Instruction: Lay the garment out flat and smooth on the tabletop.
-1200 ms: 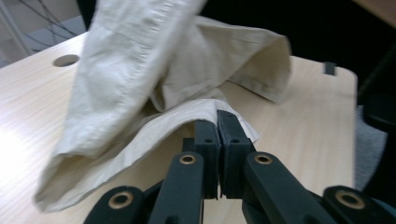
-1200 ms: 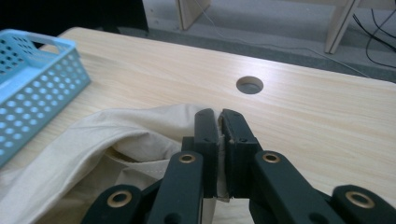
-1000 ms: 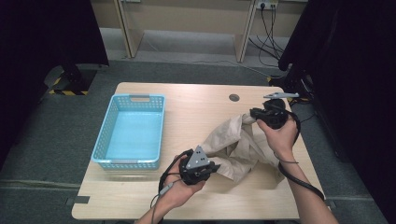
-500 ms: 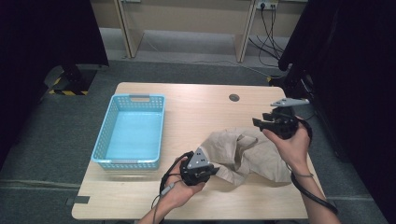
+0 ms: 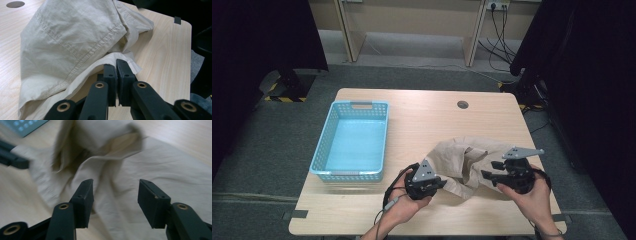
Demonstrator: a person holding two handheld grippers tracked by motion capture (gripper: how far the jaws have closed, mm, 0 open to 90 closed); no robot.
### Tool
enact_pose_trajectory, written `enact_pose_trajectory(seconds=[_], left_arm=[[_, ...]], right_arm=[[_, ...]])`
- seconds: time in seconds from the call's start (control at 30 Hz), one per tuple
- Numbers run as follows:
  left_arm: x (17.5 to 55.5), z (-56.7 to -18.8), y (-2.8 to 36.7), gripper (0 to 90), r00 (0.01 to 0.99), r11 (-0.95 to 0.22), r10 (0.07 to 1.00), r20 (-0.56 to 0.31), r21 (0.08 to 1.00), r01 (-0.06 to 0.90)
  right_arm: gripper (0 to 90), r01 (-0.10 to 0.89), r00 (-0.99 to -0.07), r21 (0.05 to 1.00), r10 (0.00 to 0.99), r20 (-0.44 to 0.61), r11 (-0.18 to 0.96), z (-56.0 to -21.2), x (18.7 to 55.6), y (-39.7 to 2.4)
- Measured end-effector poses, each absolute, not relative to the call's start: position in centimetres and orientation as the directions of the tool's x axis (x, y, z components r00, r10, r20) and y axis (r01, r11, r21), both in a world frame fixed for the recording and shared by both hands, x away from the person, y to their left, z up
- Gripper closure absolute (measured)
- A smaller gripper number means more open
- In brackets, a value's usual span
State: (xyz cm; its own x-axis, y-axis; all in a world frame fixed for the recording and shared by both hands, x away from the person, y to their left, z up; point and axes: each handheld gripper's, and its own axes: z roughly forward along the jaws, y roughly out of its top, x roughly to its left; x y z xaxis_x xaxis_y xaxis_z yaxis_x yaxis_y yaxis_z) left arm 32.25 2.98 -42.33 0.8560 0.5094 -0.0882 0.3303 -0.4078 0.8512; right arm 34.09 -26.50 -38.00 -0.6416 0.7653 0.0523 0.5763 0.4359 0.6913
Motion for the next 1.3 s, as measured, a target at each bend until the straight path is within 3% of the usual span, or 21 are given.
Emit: enact_pose_trajectory(seconds=[0.13, 0.3, 0.43, 0.57, 0.97, 1.3], left_arm=[[32.2, -42.3, 2.9, 86.7, 0.855, -0.406, 0.511, -0.085, 0.853, 0.327], [32.1, -42.3, 2.8, 86.7, 0.857, -0.406, 0.508, -0.086, 0.854, 0.326], [32.0, -42.2, 2.9, 86.8, 0.858, -0.402, 0.506, -0.085, 0.857, 0.322], [31.5, -42.0, 3.2, 86.8, 0.861, -0.401, 0.501, -0.084, 0.859, 0.317], [29.0, -40.4, 5.1, 87.0, 0.871, -0.36, 0.483, -0.089, 0.886, 0.29], [28.2, -40.3, 7.9, 85.1, 0.844, -0.348, 0.53, -0.08, 0.887, 0.303]], right_arm=[[38.6, 0.57, -0.691, 0.656, 0.721, 0.058, 0.494, -39.7, 33.5, -24.2], [38.7, 0.559, -0.7, 0.643, 0.714, 0.027, 0.524, -40.5, 33.9, -22.8], [68.9, 0.561, -0.706, 0.618, 0.709, 0.008, 0.551, -41.1, 34.3, -22.2], [83.1, 0.547, -0.695, 0.653, 0.719, 0.007, 0.523, -39.6, 34.3, -22.6], [85.1, 0.49, -0.604, 0.756, 0.794, -0.065, 0.435, -29.1, 37.9, -25.6], [84.6, 0.539, -0.532, 0.724, 0.84, -0.104, 0.431, -26.9, 43.7, -24.7]])
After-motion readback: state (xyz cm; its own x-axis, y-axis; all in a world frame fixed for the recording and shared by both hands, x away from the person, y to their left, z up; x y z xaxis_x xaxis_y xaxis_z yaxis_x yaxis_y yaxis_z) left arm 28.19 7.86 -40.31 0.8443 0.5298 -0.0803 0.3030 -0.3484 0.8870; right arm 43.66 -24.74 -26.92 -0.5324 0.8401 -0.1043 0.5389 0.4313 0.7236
